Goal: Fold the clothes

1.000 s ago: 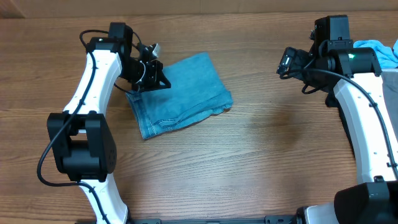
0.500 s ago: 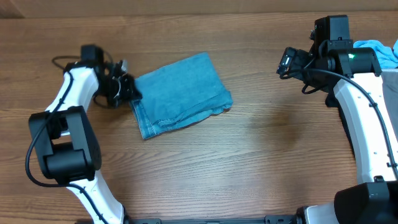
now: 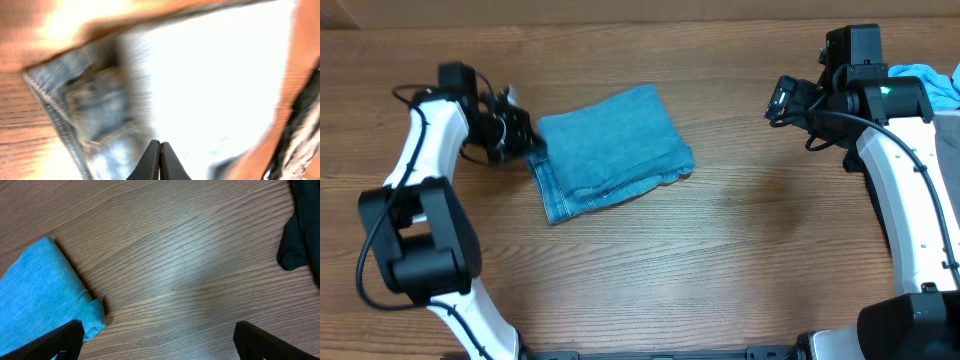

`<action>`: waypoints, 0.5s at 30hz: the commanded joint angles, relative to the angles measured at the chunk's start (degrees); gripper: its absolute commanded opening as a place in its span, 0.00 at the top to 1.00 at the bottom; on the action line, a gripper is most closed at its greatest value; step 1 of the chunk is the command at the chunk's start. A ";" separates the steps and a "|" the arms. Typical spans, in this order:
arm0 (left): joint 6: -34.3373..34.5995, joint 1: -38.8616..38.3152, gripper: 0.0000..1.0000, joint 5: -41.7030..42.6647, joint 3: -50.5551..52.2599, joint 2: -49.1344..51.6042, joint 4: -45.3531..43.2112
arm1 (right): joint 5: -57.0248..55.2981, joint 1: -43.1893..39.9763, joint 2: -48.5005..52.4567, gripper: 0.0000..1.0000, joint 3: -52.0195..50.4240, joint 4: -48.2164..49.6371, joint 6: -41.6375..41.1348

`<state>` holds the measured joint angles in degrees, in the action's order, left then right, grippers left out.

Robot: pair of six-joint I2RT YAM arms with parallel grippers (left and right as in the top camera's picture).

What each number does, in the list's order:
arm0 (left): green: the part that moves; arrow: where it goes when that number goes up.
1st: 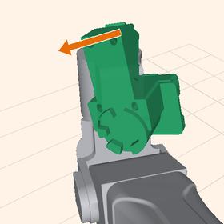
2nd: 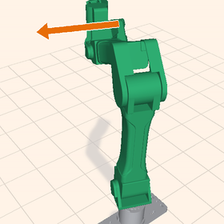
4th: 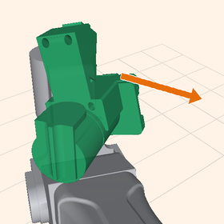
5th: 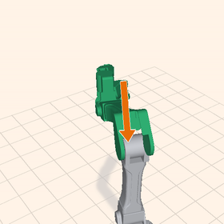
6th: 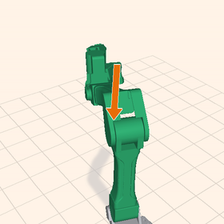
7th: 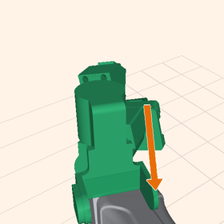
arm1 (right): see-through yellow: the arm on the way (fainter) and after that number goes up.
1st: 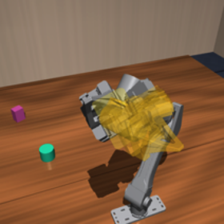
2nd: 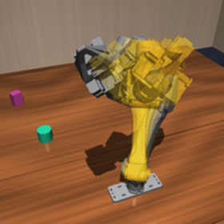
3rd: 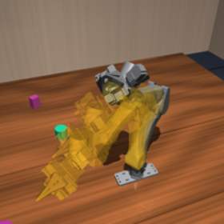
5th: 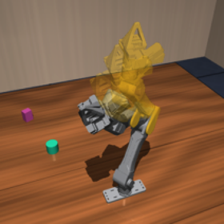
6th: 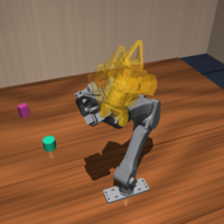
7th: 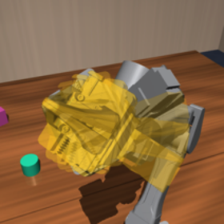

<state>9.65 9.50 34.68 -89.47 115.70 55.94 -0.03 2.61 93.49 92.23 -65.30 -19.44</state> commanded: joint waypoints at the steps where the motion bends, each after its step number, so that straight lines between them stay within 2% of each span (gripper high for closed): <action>1: 3.78 -1.75 0.96 3.26 -5.35 -7.74 2.21 | -0.35 -0.11 -0.13 0.00 -0.35 0.26 0.20; 6: 1.36 -4.13 0.96 3.30 -4.37 -7.32 7.13 | -0.37 -0.11 -0.13 0.00 -0.35 0.26 0.20; 15: -5.25 -8.50 0.96 8.50 6.91 -0.83 6.10 | -0.35 -0.11 -0.13 0.00 -0.35 0.26 0.20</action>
<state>8.14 1.78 40.10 -86.96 111.24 62.70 -0.03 2.61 93.49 92.23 -65.32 -19.46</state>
